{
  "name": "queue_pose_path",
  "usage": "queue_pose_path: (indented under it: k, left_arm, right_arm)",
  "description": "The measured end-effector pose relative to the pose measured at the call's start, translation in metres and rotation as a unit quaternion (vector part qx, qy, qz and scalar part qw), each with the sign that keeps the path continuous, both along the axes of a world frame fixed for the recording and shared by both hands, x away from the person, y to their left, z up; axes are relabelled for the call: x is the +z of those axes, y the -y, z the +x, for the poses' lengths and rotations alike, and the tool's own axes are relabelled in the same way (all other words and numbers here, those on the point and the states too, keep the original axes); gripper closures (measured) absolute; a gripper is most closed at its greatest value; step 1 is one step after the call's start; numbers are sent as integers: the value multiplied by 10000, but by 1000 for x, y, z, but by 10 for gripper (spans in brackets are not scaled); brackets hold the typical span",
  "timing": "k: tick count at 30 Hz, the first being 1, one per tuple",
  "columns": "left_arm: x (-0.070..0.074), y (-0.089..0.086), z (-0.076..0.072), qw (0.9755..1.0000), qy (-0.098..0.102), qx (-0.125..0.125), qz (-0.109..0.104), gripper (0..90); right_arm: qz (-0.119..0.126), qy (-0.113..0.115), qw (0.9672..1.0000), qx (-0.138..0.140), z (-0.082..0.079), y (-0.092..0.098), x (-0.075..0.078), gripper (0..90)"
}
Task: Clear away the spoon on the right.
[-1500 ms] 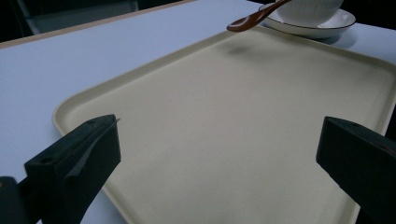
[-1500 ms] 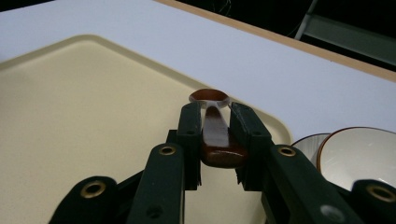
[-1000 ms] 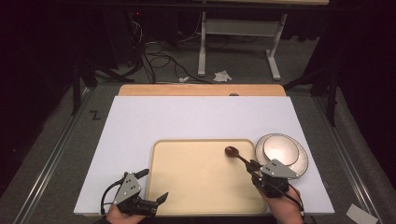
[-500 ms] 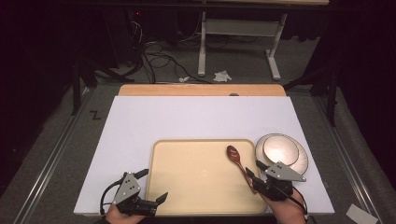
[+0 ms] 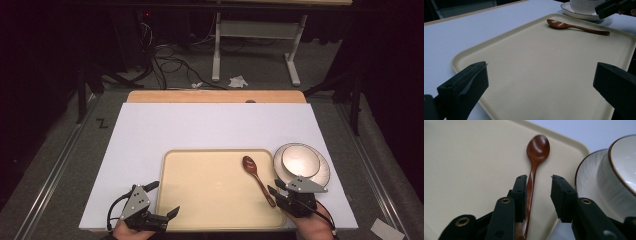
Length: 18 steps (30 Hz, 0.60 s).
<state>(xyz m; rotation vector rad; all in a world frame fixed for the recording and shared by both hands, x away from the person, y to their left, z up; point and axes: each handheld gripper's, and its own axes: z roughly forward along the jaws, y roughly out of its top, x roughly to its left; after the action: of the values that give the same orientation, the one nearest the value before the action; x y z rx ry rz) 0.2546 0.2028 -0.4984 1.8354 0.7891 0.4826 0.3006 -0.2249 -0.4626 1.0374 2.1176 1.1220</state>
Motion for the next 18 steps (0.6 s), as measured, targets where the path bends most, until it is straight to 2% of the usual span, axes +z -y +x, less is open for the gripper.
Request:
queue_pose_path:
  k: [3, 6, 8, 11, 13, 18]
  left_arm:
    - [0, 0, 0, 10000, 1, 0, -2, 5]
    - [0, 0, 0, 10000, -9, -3, -1, 5]
    - [0, 0, 0, 10000, 0, -2, -13, 5]
    - [0, 0, 0, 10000, 6, -2, -21, 5]
    - [0, 0, -1, 10000, 6, -11, -15, 5]
    - [0, 0, -1, 10000, 15, -24, -10, 5]
  right_arm:
    - [-25, -34, 10000, -2, 1, 3, -1, 702]
    - [-59, -216, 9997, 36, 3, 7, -4, 782]
    - [-84, -253, 9996, 102, 3, 9, -7, 842]
    - [-122, -394, 9991, 128, 3, 13, -10, 896]
    - [-195, -500, 9984, 184, 3, 14, -13, 900]
    - [-520, -782, 9956, 50, 5, 12, -20, 900]
